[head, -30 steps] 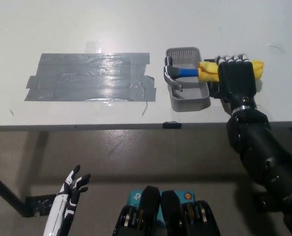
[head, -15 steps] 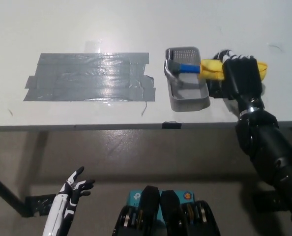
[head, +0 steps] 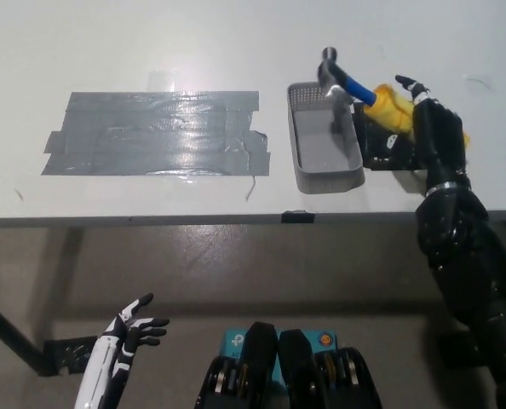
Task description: The robot picks the hammer with right hand and hits the black area on the desk and places it back.
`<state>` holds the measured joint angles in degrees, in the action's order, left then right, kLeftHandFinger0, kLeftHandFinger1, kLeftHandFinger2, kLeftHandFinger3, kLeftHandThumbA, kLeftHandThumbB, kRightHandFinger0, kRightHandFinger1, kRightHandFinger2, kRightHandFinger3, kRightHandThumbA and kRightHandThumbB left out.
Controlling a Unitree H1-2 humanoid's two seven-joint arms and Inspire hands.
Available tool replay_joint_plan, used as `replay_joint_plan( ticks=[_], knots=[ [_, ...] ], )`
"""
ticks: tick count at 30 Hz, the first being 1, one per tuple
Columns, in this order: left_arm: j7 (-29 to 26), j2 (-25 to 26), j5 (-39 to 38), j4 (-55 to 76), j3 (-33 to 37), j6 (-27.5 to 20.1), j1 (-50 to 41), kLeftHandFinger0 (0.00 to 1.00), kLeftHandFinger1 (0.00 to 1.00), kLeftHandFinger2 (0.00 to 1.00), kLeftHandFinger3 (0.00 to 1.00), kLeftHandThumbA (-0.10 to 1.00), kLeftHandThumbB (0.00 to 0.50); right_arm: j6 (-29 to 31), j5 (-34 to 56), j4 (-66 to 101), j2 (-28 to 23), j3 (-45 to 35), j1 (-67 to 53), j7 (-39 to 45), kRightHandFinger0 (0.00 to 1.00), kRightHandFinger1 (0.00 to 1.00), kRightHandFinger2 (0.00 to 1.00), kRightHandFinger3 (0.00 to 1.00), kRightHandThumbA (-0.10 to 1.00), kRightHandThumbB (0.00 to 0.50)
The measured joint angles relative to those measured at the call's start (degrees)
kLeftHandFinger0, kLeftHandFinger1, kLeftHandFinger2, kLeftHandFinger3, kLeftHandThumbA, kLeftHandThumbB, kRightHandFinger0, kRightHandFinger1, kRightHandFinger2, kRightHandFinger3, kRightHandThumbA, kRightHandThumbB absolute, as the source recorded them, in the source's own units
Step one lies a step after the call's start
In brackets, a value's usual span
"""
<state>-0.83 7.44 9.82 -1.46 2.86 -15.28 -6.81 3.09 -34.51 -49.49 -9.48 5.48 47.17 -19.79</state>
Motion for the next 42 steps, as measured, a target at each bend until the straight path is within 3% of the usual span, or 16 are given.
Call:
replay_joint_plan(
  ticks=[2, 4, 5, 8, 10, 13, 14, 16, 22, 24, 28, 32, 35, 39, 41, 42],
  knots=[
    [0.00, 0.00, 0.00, 0.00, 0.00, 0.03, 0.03, 0.60, 0.60, 0.62, 0.84, 0.97, 0.000, -1.59, 1.88, 0.66, -0.16, -1.19, 0.00, 2.85, 0.06, 0.60, 0.97, 0.97, -0.10, 0.164],
    [0.00, 0.00, 0.01, 0.00, 0.00, 0.04, 0.12, 0.58, 0.58, 0.61, 0.83, 0.98, 0.000, -3.26, 3.46, 1.35, -0.58, -1.73, 0.00, 5.62, 0.01, 0.57, 0.94, 1.00, -0.10, 0.154],
    [0.00, 0.00, 0.01, 0.00, -0.01, 0.04, 0.16, 0.57, 0.57, 0.60, 0.82, 0.99, 0.000, -3.97, 4.11, 1.60, -0.77, -1.86, 0.00, 6.70, 0.04, 0.56, 0.94, 1.00, -0.10, 0.154],
    [0.00, 0.01, 0.01, 0.00, 0.00, 0.04, 0.36, 0.54, 0.55, 0.59, 0.80, 1.00, 0.000, -6.82, 6.16, 2.78, -1.98, -1.94, -0.01, 11.21, 0.01, 0.49, 0.87, 0.88, -0.10, 0.137],
    [0.00, 0.00, 0.01, -0.01, 0.00, 0.04, 0.50, 0.54, 0.55, 0.59, 0.79, 0.99, 0.000, -8.45, 7.27, 3.89, -3.04, -1.94, -0.01, 13.99, 0.01, 0.49, 0.87, 0.87, -0.10, 0.134],
    [0.01, 0.01, 0.01, -0.01, 0.00, 0.05, 0.67, 0.54, 0.54, 0.59, 0.77, 1.00, 0.000, -10.53, 8.84, 5.32, -5.08, -1.92, -0.02, 18.14, 0.21, 0.67, 0.94, 0.94, -0.10, 0.121],
    [0.00, 0.01, 0.01, -0.01, 0.00, 0.04, 0.71, 0.53, 0.54, 0.59, 0.77, 1.00, 0.002, -11.15, 9.28, 5.57, -5.75, -1.91, -0.01, 19.22, 0.21, 0.67, 0.93, 0.93, -0.10, 0.122],
    [0.00, 0.01, 0.02, -0.02, 0.00, 0.05, 0.87, 0.53, 0.54, 0.59, 0.76, 1.00, 0.000, -12.51, 10.13, 5.96, -7.25, -1.86, 0.00, 22.03, 0.17, 0.60, 0.87, 1.00, -0.10, 0.108],
    [0.00, 0.01, 0.04, -0.06, 0.00, 0.05, 1.39, 0.50, 0.50, 0.56, 0.73, 1.00, 0.006, -16.04, 11.68, 6.58, -11.32, -0.82, 0.13, 29.82, 0.12, 0.57, 0.85, 1.00, -0.10, 0.130],
    [0.00, 0.03, 0.05, -0.06, -0.01, 0.05, 1.45, 0.50, 0.50, 0.56, 0.72, 1.00, 0.011, -17.12, 11.87, 7.33, -12.66, -0.15, 0.29, 32.61, 0.06, 0.54, 0.86, 0.93, -0.10, 0.151],
    [0.01, 0.09, 0.05, -0.06, 0.00, 0.05, 1.45, 0.47, 0.47, 0.53, 0.70, 1.00, 0.016, -18.94, 12.67, 8.01, -14.76, 1.05, 0.81, 37.42, 0.08, 0.56, 0.90, 0.96, -0.10, 0.126],
    [0.01, 0.18, 0.14, -0.09, 0.00, 0.05, 1.47, 0.46, 0.45, 0.52, 0.70, 1.00, 0.028, -20.55, 13.47, 9.06, -16.54, 2.56, 1.60, 42.59, 0.00, 0.50, 0.85, 0.91, -0.10, 0.134],
    [0.01, 0.37, 0.24, -0.10, 0.01, 0.05, 1.58, 0.44, 0.43, 0.50, 0.69, 1.00, 0.020, -21.70, 13.98, 9.55, -17.86, 3.92, 2.42, 46.62, 0.01, 0.55, 0.93, 1.00, -0.10, 0.142],
    [0.01, 0.88, 0.52, -0.11, 0.01, 0.05, 1.78, 0.45, 0.43, 0.50, 0.69, 1.00, 0.033, -23.24, 14.04, 10.34, -19.77, 6.63, 4.19, 52.14, 0.04, 0.56, 0.98, 1.00, -0.10, 0.115],
    [0.01, 1.07, 0.66, -0.11, 0.03, 0.05, 1.87, 0.45, 0.42, 0.49, 0.68, 1.00, 0.021, -24.15, 14.08, 11.51, -20.64, 7.86, 5.33, 54.74, 0.00, 0.50, 0.95, 0.78, -0.10, 0.091],
    [0.02, 1.15, 0.72, -0.11, 0.05, 0.05, 1.93, 0.45, 0.42, 0.49, 0.68, 1.00, 0.011, -24.50, 14.13, 12.05, -21.03, 8.40, 6.02, 56.04, 0.00, 0.50, 0.96, 0.76, -0.10, 0.073]
  ],
)
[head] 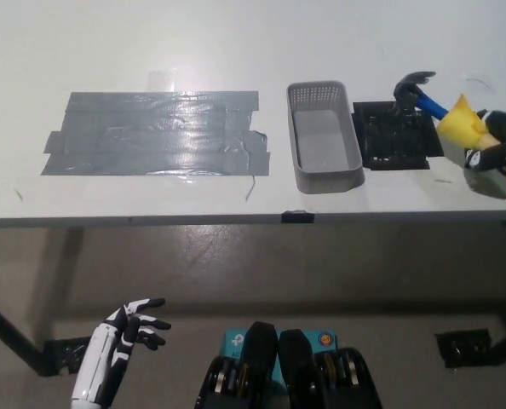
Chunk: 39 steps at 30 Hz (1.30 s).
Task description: The robot picks the hammer with right hand and hits the black area on the desk and places it back.
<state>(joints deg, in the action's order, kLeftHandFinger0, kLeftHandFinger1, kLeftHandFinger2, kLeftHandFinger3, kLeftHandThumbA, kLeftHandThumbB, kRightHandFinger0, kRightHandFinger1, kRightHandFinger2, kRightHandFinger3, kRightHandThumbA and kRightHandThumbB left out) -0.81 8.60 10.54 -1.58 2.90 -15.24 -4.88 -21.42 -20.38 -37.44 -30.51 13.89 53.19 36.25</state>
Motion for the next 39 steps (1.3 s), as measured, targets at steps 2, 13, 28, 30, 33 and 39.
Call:
replay_joint_plan(
  ticks=[2, 13, 28, 30, 33, 39],
  knots=[
    [0.00, 0.11, 0.14, 0.00, 0.07, -0.01, 0.19, 0.44, 0.41, 0.48, 0.67, 1.00, 0.016, -0.60, 0.12, 1.04, -0.81, 0.79, 1.45, 2.63, 0.03, 0.56, 0.95, 1.00, -0.10, 0.056],
    [0.02, 1.37, 1.34, 0.00, 0.67, -0.21, 1.25, 0.43, 0.40, 0.47, 0.66, 1.00, 0.015, -1.90, 1.31, 5.53, -4.89, 5.56, 10.80, 14.47, 0.14, 0.66, 0.96, 1.00, -0.10, 0.095],
    [-0.05, 1.61, 2.56, -0.04, 0.94, -2.04, 1.22, 1.00, 1.00, 1.00, 1.00, 1.00, 0.127, -0.23, 0.87, 1.25, -5.08, 9.22, 7.22, 15.42, 0.05, 0.56, 0.90, 0.83, -0.10, 0.136],
    [-0.04, 1.61, 2.56, -0.04, 0.93, -2.22, 1.21, 1.00, 1.00, 1.00, 1.00, 1.00, 0.123, 0.92, 0.71, 0.23, -4.92, 9.55, 6.50, 15.30, 0.13, 0.62, 0.95, 0.80, -0.10, 0.137],
    [-0.04, 1.61, 2.58, -0.04, 0.93, -2.31, 1.18, 1.00, 1.00, 1.00, 1.00, 1.00, 0.130, 2.78, -0.18, -0.72, -4.81, 10.36, 5.60, 15.00, 0.25, 0.65, 0.91, 0.75, -0.10, 0.120],
    [-0.04, 1.61, 2.55, -0.59, 0.93, -2.62, 1.22, 1.00, 1.00, 1.00, 1.00, 1.00, 0.134, 6.04, -1.41, -3.08, -4.41, 10.95, 5.18, 13.90, 0.10, 0.64, 0.93, 0.82, -0.10, 0.121]
  ],
)
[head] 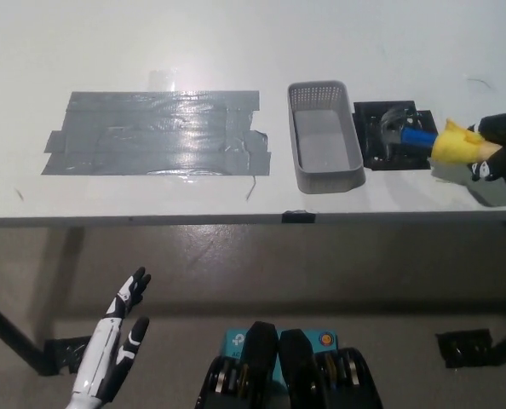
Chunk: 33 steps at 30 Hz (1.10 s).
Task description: The robot picks the hammer with right hand and hits the black area on the desk and places it back.
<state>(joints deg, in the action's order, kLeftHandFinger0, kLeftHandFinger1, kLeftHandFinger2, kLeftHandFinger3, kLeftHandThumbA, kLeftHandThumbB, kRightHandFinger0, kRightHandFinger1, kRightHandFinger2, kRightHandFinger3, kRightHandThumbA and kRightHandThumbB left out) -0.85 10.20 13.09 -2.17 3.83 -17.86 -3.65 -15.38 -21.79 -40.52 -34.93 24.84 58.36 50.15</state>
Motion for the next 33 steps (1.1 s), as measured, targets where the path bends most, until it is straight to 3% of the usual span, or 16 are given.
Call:
replay_joint_plan(
  ticks=[3, 5, 8, 10, 12, 13, 18, 20, 21, 23, 26, 31, 32, 33],
  knots=[
    [0.00, 0.00, 0.00, -0.27, 0.01, -0.05, -0.03, 1.00, 1.00, 1.00, 1.00, 1.00, 0.136, 0.50, -0.32, 0.08, 0.05, 0.00, 0.00, -0.21, 0.01, 0.56, 0.88, 0.87, -0.10, 0.118],
    [0.01, 0.00, 0.01, -0.27, 0.01, -0.09, -0.04, 1.00, 1.00, 1.00, 1.00, 1.00, 0.133, 0.70, -0.49, 0.11, 0.06, -0.01, 0.00, -0.36, 0.03, 0.61, 0.93, 0.90, -0.10, 0.123],
    [0.00, 0.00, 0.01, -0.31, 0.02, -0.13, -0.02, 1.00, 1.00, 1.00, 1.00, 1.00, 0.138, 0.84, -0.71, 0.09, 0.15, -0.12, 0.00, -0.51, 0.00, 0.58, 0.95, 0.86, -0.10, 0.125],
    [-0.01, 0.00, 0.02, -0.35, 0.02, -0.14, -0.01, 1.00, 1.00, 1.00, 1.00, 1.00, 0.132, 0.84, -0.72, 0.06, 0.26, -0.65, 0.00, -0.65, 0.00, 0.57, 0.90, 0.93, -0.10, 0.147],
    [0.00, 0.00, 0.02, -0.35, 0.02, -0.15, -0.01, 1.00, 1.00, 1.00, 1.00, 1.00, 0.126, 0.64, -0.45, 0.02, 0.49, -1.93, 0.00, -0.69, 0.09, 0.62, 0.93, 0.95, -0.10, 0.164],
    [0.00, 0.00, 0.02, -0.35, 0.02, -0.15, -0.03, 1.00, 1.00, 1.00, 1.00, 1.00, 0.126, 0.45, -0.10, 0.01, 0.70, -3.12, 0.00, -0.69, 0.13, 0.64, 0.96, 0.99, -0.10, 0.148],
    [0.01, 0.00, -0.08, -0.36, 0.00, -0.19, -0.03, 1.00, 1.00, 1.00, 1.00, 1.00, 0.135, -2.21, 2.83, 3.43, 1.17, -11.01, 0.34, -0.71, 0.11, 0.55, 0.86, 1.00, -0.10, 0.098],
    [0.01, 0.00, -0.11, -0.36, -0.02, -0.19, -0.04, 1.00, 1.00, 1.00, 1.00, 1.00, 0.134, -4.21, 3.84, 5.20, 1.27, -14.24, 1.11, -0.84, 0.17, 0.63, 0.95, 1.00, -0.10, 0.084],
    [0.01, 0.00, -0.12, -0.36, -0.02, -0.19, -0.03, 1.00, 1.00, 1.00, 1.00, 1.00, 0.134, -5.14, 4.32, 5.74, 1.29, -15.66, 1.74, -0.88, 0.18, 0.62, 0.94, 1.00, -0.10, 0.093],
    [0.01, 0.00, -0.12, -0.35, -0.01, -0.19, -0.04, 1.00, 1.00, 1.00, 1.00, 1.00, 0.130, -6.58, 5.35, 6.05, 1.30, -18.46, 3.32, -0.93, 0.16, 0.58, 0.87, 0.96, -0.10, 0.124],
    [0.01, 0.00, -0.11, -0.35, 0.00, -0.19, -0.07, 1.00, 1.00, 1.00, 1.00, 1.00, 0.131, -8.49, 6.84, 5.98, 1.05, -21.69, 6.52, -1.08, 0.19, 0.66, 0.95, 0.96, -0.10, 0.129],
    [0.00, 0.00, -0.04, -0.35, -0.01, -0.19, -0.06, 1.00, 1.00, 1.00, 1.00, 1.00, 0.131, -10.02, 8.15, 6.44, 0.02, -23.14, 9.85, -1.08, 0.18, 0.64, 0.94, 0.94, -0.10, 0.160],
    [0.00, 0.00, -0.01, -0.35, 0.00, -0.19, -0.06, 1.00, 1.00, 1.00, 1.00, 1.00, 0.146, -10.24, 8.23, 6.91, -0.13, -23.12, 9.74, -1.08, 0.16, 0.64, 0.95, 1.00, -0.10, 0.162],
    [0.01, 0.00, 0.00, -0.35, 0.00, -0.18, -0.08, 1.00, 1.00, 1.00, 1.00, 1.00, 0.150, -10.41, 8.24, 7.45, -0.19, -23.02, 9.44, -1.08, 0.12, 0.59, 0.92, 1.00, -0.10, 0.133]
  ],
)
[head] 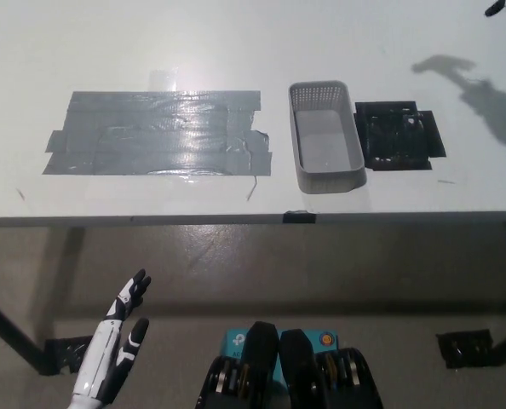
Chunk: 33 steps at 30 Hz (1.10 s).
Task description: The robot picks the hammer with right hand and hits the black area on the desk and places it back.
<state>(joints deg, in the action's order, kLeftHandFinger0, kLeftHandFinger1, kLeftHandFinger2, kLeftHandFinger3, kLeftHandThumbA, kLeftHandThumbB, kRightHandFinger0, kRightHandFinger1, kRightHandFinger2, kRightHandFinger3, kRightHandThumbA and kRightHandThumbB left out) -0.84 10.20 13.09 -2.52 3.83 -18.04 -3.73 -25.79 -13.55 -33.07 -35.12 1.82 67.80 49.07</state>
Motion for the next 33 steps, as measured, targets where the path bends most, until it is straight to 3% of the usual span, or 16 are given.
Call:
replay_joint_plan(
  ticks=[2, 5, 7, 11, 12, 14, 16, 18, 20, 22, 23, 26, 27, 29, 30, 33],
  knots=[
    [0.00, 0.00, 0.02, 0.01, 0.01, 0.01, -0.06, 1.00, 1.00, 1.00, 1.00, 1.00, 0.151, -0.09, -0.06, 1.21, -0.14, 1.20, -1.39, 0.01, 0.10, 0.56, 0.88, 1.00, -0.10, 0.100],
    [0.01, 0.00, 0.08, 0.02, 0.06, 0.01, -0.04, 1.00, 1.00, 1.00, 1.00, 1.00, 0.147, 0.59, -0.57, 2.34, -0.13, 4.80, -5.52, -0.03, 0.20, 0.67, 0.99, 1.00, -0.10, 0.125],
    [0.01, 0.00, 0.09, 0.02, 0.05, 0.01, -0.08, 1.00, 1.00, 1.00, 1.00, 1.00, 0.147, 1.61, -1.45, 1.70, 0.03, 8.22, -8.79, -0.24, 0.17, 0.66, 0.99, 1.00, -0.10, 0.117],
    [0.00, 0.00, 0.10, 0.00, 0.06, -0.01, 0.02, 1.00, 1.00, 1.00, 1.00, 1.00, 0.142, 4.49, -4.17, -2.93, 0.88, 15.59, -12.81, -1.20, 0.25, 0.72, 1.00, 0.88, -0.10, 0.123],
    [0.00, 0.00, 0.10, 0.00, 0.05, -0.02, 0.03, 1.00, 1.00, 1.00, 1.00, 1.00, 0.142, 5.25, -5.26, -4.30, 1.40, 17.78, -14.27, -1.96, 0.26, 0.72, 1.00, 0.83, -0.10, 0.125],
    [0.00, 0.00, 0.12, -0.01, 0.02, -0.02, 0.00, 1.00, 1.00, 1.00, 1.00, 1.00, 0.153, 7.14, -6.66, -5.25, 1.67, 19.99, -14.30, -4.03, 0.11, 0.62, 0.97, 0.62, -0.10, 0.158],
    [0.00, -0.04, 0.12, 0.00, 0.06, -0.02, 0.27, 1.00, 1.00, 1.00, 1.00, 1.00, 0.164, 8.75, -7.96, -7.09, 2.16, 22.70, -13.21, -5.48, 0.10, 0.63, 1.00, 0.58, -0.10, 0.173],
    [0.00, -0.03, 0.10, 0.00, -0.03, -0.02, 0.25, 1.00, 1.00, 1.00, 1.00, 1.00, 0.164, 9.61, -9.37, -7.96, 2.57, 24.71, -12.64, -6.89, 0.10, 0.62, 0.97, 0.43, -0.10, 0.135],
    [0.00, -0.03, 0.10, 0.00, -0.04, -0.02, 0.10, 1.00, 1.00, 1.00, 1.00, 1.00, 0.157, 10.29, -10.59, -8.16, 2.61, 26.20, -12.40, -7.91, 0.07, 0.61, 0.98, 0.44, -0.10, 0.173],
    [0.00, -0.02, 0.09, 0.00, -0.13, -0.02, -0.04, 1.00, 1.00, 1.00, 1.00, 1.00, 0.157, 11.12, -11.46, -9.24, 2.74, 27.04, -11.97, -8.81, 0.17, 0.66, 0.96, 0.45, -0.10, 0.120],
    [0.00, -0.02, 0.09, 0.00, -0.14, -0.01, -0.06, 1.00, 1.00, 1.00, 1.00, 1.00, 0.163, 11.52, -11.79, -9.32, 2.74, 27.25, -11.85, -9.00, 0.22, 0.65, 0.90, 0.50, -0.10, 0.121],
    [0.00, -0.02, 0.08, 0.02, -0.19, 0.00, -0.04, 1.00, 1.00, 1.00, 1.00, 1.00, 0.166, 12.36, -12.51, -9.31, 2.73, 27.81, -11.54, -9.50, 0.41, 0.71, 0.70, 0.42, -0.10, 0.115],
    [0.00, -0.02, 0.08, 0.02, -0.22, 0.00, -0.04, 1.00, 1.00, 1.00, 1.00, 1.00, 0.162, 12.61, -12.67, -9.31, 2.73, 27.85, -11.47, -9.67, 0.41, 0.68, 0.66, 0.43, -0.10, 0.109],
    [0.00, -0.02, 0.09, 0.02, -0.25, 0.00, -0.02, 1.00, 1.00, 1.00, 1.00, 1.00, 0.167, 13.00, -12.76, -9.41, 2.72, 27.51, -11.14, -9.86, 0.03, 0.48, 0.66, 0.50, -0.10, 0.099],
    [0.00, -0.02, 0.09, 0.03, -0.26, 0.01, -0.03, 1.00, 1.00, 1.00, 1.00, 1.00, 0.164, 13.20, -12.71, -9.47, 2.72, 27.10, -10.97, -9.87, 0.05, 0.61, 0.89, 0.64, -0.10, 0.109],
    [0.00, -0.02, 0.07, 0.04, -0.31, 0.02, -0.04, 1.00, 1.00, 1.00, 1.00, 1.00, 0.161, 13.66, -11.79, -10.35, 2.82, 24.70, -10.89, -9.73, 0.05, 0.55, 0.91, 0.93, -0.10, 0.125]
  ],
)
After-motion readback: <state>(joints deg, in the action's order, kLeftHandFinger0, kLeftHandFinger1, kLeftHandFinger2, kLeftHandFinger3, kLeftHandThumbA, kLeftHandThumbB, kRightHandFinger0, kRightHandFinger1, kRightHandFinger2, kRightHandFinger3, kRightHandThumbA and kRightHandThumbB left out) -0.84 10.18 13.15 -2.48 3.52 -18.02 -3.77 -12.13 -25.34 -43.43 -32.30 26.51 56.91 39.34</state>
